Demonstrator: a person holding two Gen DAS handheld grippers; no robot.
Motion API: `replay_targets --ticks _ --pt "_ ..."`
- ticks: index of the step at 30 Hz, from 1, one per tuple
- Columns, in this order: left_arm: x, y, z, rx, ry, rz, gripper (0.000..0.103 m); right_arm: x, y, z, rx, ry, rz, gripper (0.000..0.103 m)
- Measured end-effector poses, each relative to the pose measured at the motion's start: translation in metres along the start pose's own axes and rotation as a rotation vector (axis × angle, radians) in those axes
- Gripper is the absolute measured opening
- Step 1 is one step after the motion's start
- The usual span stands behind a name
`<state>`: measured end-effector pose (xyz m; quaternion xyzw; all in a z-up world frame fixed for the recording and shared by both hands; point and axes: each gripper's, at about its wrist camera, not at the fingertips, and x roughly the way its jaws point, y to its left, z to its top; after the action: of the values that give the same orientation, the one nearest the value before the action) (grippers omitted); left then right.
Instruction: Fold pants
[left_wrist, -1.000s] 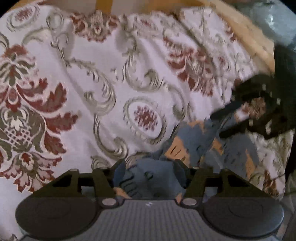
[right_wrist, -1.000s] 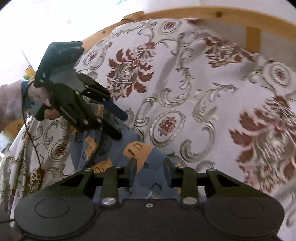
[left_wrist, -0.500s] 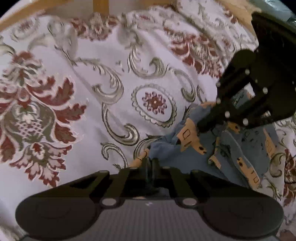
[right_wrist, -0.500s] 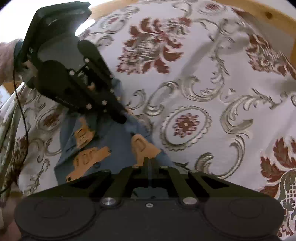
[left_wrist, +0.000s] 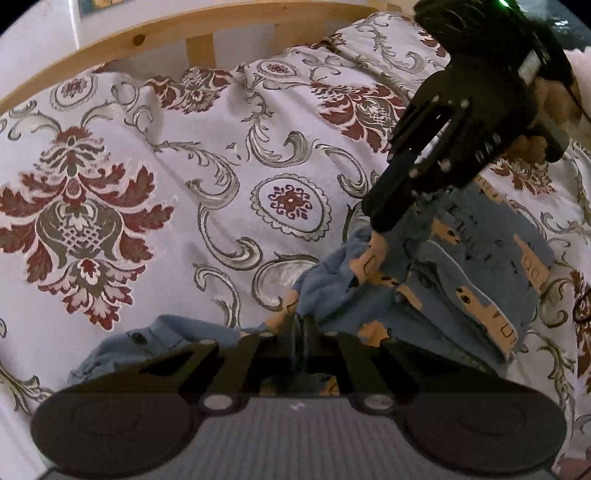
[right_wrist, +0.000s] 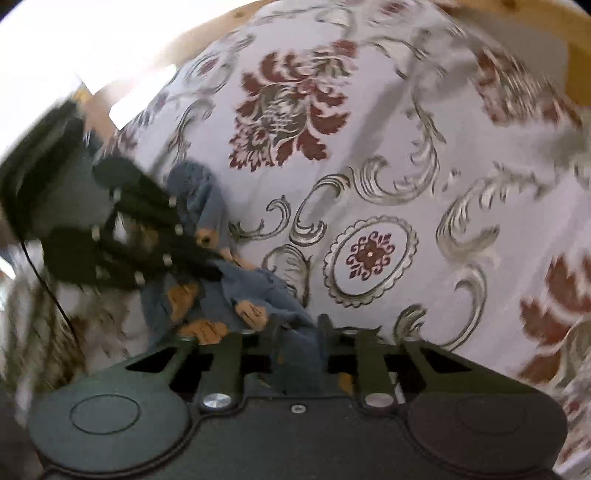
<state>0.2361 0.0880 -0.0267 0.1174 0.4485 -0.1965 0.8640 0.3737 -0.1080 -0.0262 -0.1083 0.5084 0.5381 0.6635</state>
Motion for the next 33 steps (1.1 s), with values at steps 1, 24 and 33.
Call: replay_targets --ticks 1,24,33 --pt "-0.001 -0.001 -0.002 0.004 -0.004 0.001 0.003 0.000 -0.001 0.001 0.036 0.009 0.024 0.019" --pt "-0.003 -0.001 0.005 0.012 -0.058 0.039 0.003 0.007 -0.027 0.002 0.546 -0.048 0.044 0.004" --pt "0.010 0.023 0.019 -0.148 -0.060 0.073 0.015 0.020 -0.054 0.005 0.525 -0.122 -0.043 0.013"
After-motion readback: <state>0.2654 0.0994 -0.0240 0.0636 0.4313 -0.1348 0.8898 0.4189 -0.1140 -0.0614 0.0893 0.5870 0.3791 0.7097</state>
